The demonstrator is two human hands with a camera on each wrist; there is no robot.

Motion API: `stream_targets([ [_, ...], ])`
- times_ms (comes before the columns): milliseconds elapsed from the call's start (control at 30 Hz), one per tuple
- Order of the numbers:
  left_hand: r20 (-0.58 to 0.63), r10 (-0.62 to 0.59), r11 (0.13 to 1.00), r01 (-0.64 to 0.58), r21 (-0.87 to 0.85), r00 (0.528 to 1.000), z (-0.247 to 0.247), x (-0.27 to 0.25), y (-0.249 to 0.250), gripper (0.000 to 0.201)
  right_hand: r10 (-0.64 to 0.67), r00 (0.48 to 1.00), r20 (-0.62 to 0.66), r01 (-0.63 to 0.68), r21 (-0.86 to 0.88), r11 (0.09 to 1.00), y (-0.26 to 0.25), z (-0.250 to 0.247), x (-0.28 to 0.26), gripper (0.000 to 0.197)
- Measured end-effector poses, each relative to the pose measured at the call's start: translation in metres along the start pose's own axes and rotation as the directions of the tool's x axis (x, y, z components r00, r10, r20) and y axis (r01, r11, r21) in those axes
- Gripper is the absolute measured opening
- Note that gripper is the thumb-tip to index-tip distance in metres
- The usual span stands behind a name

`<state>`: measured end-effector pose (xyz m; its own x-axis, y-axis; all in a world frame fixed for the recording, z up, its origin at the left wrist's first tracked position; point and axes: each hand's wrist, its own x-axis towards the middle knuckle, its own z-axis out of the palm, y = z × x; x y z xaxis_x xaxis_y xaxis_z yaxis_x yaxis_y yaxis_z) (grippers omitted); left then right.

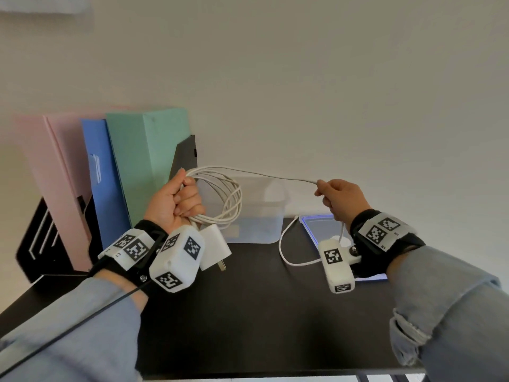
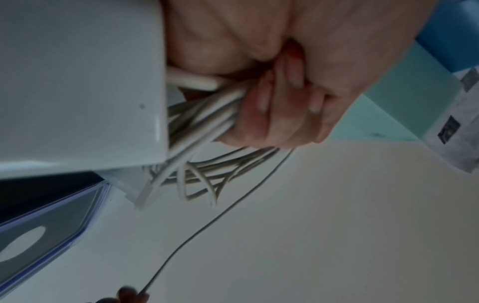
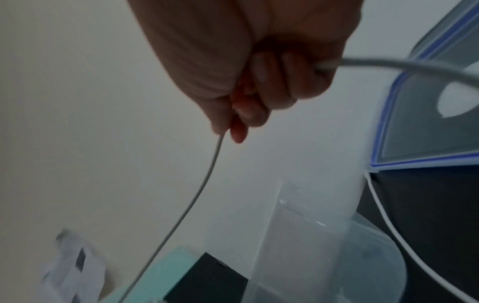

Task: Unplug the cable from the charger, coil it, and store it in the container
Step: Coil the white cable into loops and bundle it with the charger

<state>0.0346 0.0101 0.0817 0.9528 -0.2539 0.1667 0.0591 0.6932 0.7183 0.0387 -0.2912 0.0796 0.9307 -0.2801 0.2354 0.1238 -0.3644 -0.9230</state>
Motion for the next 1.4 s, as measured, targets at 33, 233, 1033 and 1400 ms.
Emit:
stream_targets([
  [33,0.006,-0.006,1.000,0.006,-0.008,1.000,0.002,-0.001,-0.002,0.037,-0.025,0.998,-0.054,0.023,-0.024,0.999,-0.001,0.002,0.000,0.018],
  [233,0.009,-0.018,1.000,0.018,-0.021,1.000,0.021,-0.005,-0.008,0.038,-0.267,0.961,-0.065,0.231,-0.335,0.914,-0.016,0.018,-0.015,0.005],
  [1033,0.028,0.069,0.786,-0.072,0.614,0.997,0.046,-0.009,-0.050,0.036,-0.537,0.573,0.619,0.800,-0.279,0.531,-0.075,0.051,-0.069,0.014],
  [1400,0.072,-0.144,0.769,0.065,0.636,0.987,0.060,-0.019,-0.049,0.049,-0.454,0.749,0.483,0.599,-0.202,0.775,-0.069,0.043,-0.061,0.031],
])
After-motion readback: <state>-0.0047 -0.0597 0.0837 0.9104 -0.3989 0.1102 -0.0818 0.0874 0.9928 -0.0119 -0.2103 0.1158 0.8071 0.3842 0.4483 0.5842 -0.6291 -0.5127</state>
